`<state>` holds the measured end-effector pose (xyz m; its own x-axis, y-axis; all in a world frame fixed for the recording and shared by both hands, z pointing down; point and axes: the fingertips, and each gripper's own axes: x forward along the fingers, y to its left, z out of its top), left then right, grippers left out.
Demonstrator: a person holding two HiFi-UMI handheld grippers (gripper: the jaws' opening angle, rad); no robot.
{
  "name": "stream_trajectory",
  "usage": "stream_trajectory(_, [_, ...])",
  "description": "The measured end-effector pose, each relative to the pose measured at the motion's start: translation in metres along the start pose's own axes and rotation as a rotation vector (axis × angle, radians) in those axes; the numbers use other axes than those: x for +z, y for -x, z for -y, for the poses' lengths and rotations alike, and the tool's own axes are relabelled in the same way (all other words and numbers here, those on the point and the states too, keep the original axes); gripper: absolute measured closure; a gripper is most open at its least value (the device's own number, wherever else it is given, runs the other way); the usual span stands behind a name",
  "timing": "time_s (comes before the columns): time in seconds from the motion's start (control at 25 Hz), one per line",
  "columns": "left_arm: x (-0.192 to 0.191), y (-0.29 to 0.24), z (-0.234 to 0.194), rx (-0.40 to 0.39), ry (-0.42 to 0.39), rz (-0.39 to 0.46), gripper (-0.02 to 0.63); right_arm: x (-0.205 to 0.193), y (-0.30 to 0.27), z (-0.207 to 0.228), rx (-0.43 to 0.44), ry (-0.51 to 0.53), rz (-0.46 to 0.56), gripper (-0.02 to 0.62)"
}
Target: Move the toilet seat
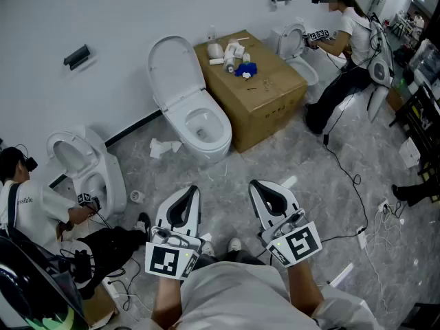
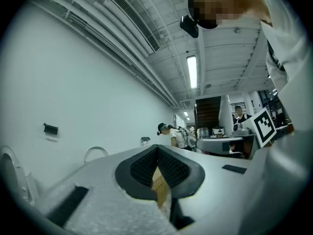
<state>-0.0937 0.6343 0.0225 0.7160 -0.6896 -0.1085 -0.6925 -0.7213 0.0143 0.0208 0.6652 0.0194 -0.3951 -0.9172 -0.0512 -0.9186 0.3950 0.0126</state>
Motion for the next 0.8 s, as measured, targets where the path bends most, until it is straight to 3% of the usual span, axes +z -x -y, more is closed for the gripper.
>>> stream_trajectory(0.8, [0.003,-0.007,0.023,0.049,-0.017,0.003,0.597,0.000,0.019,0.018,0.023,-0.017,0.031,0.580])
